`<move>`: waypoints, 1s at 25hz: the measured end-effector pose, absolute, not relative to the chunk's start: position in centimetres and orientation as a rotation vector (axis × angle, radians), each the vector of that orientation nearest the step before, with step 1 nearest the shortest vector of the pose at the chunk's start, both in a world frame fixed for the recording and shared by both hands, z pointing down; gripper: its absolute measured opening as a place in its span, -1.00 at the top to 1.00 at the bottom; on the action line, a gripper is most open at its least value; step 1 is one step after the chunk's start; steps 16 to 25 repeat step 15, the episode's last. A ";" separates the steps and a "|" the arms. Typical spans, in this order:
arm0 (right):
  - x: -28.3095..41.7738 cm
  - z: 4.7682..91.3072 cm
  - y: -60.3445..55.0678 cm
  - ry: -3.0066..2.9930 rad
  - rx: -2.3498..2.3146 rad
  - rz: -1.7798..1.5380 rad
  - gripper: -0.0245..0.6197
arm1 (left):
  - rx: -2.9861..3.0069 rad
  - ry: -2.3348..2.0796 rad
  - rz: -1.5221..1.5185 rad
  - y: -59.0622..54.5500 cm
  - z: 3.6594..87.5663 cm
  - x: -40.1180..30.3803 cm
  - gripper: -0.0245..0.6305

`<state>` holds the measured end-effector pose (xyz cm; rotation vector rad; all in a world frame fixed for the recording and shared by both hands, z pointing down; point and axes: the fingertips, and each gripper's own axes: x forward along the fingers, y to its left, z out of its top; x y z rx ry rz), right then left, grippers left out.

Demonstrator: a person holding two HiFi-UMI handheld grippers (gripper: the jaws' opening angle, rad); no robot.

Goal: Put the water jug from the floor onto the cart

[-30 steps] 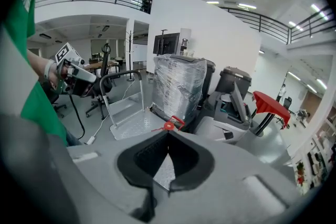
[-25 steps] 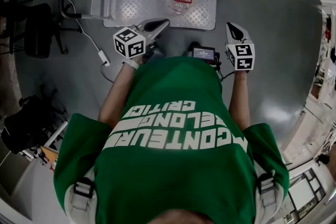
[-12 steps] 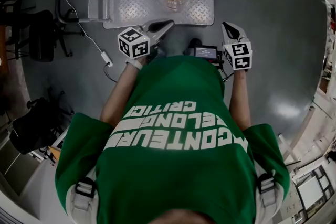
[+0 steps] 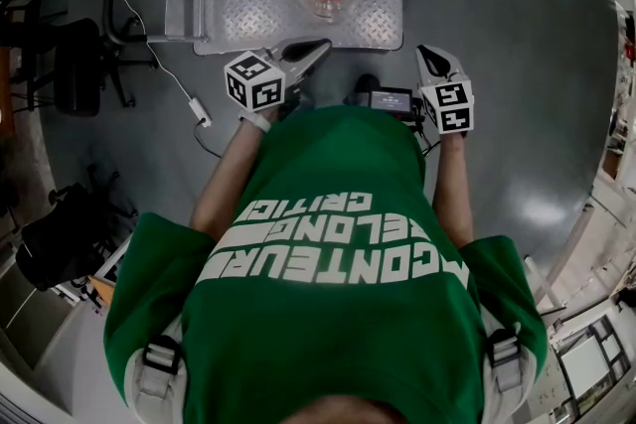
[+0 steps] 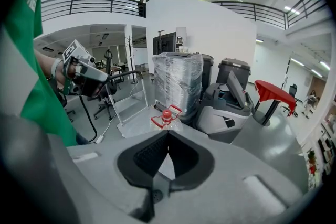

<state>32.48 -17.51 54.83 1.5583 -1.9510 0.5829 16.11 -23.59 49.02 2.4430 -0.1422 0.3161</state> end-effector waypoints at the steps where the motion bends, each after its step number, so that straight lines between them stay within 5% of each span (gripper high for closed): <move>1: 32.4 54.9 -17.6 -1.951 1.554 0.585 0.94 | 2.442 -0.144 0.315 -23.7 49.0 16.1 0.90; 25: 32.5 55.4 -18.5 -1.939 1.541 0.605 0.94 | 2.440 -0.130 0.316 -24.4 49.0 16.7 0.90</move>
